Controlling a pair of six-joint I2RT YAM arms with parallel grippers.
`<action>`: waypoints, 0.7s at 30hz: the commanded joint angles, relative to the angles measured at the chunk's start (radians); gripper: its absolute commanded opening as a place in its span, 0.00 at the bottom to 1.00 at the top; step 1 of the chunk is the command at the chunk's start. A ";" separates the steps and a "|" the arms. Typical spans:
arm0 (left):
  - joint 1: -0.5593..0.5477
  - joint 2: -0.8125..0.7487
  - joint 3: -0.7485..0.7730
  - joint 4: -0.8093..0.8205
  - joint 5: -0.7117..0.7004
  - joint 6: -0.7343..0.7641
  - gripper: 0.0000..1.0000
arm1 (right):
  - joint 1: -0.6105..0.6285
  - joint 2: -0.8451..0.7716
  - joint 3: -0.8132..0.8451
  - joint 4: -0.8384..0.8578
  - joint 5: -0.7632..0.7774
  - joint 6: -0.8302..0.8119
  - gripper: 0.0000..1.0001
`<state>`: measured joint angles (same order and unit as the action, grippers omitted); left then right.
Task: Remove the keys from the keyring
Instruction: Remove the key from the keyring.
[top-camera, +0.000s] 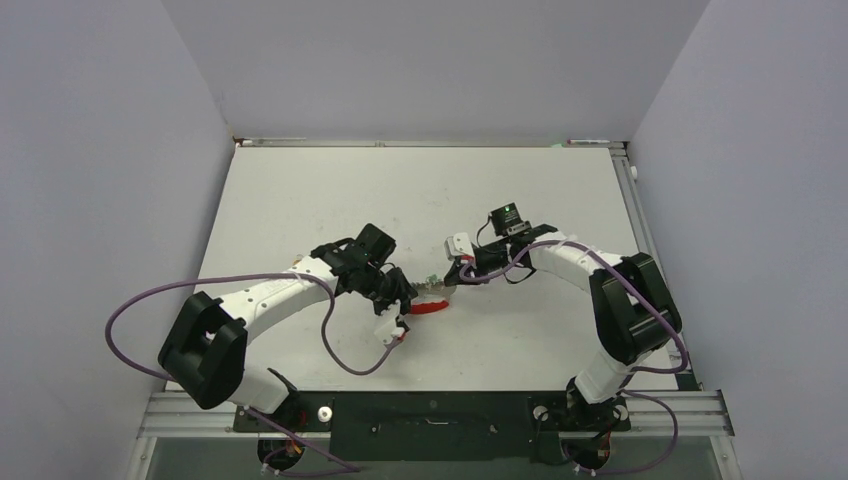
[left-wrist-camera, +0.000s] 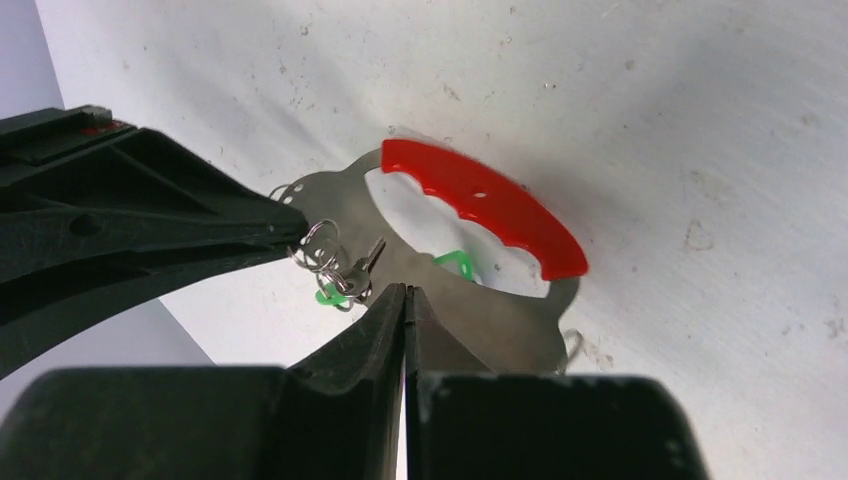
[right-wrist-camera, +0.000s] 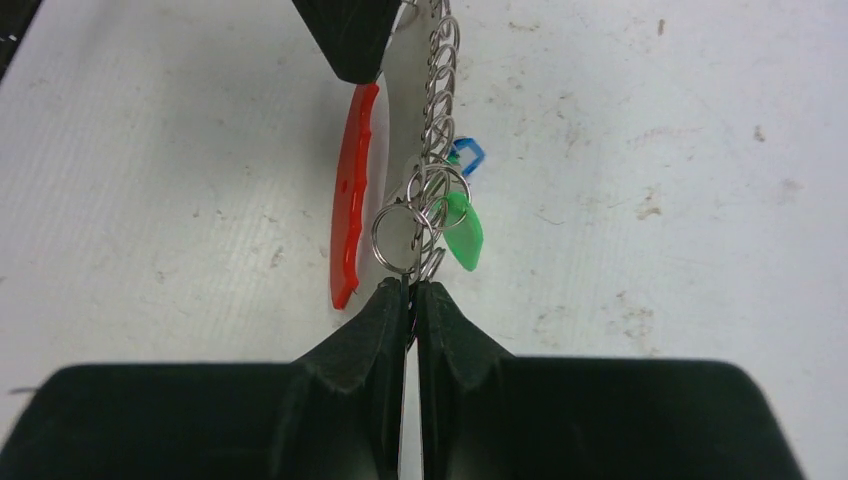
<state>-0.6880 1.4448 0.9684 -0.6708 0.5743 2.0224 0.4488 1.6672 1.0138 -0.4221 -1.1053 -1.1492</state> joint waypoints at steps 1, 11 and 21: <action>-0.013 -0.011 -0.035 0.179 0.048 -0.056 0.00 | 0.008 -0.026 -0.094 0.202 -0.123 0.244 0.05; -0.027 -0.040 -0.081 0.253 0.036 -0.266 0.24 | -0.022 -0.047 -0.116 0.278 -0.131 0.312 0.05; 0.031 0.009 0.096 0.162 0.107 -0.725 0.45 | 0.024 -0.066 -0.013 0.053 -0.054 0.040 0.05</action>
<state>-0.7006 1.4387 0.9257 -0.4767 0.5980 1.5696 0.4553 1.6608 0.9401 -0.2935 -1.1473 -0.9718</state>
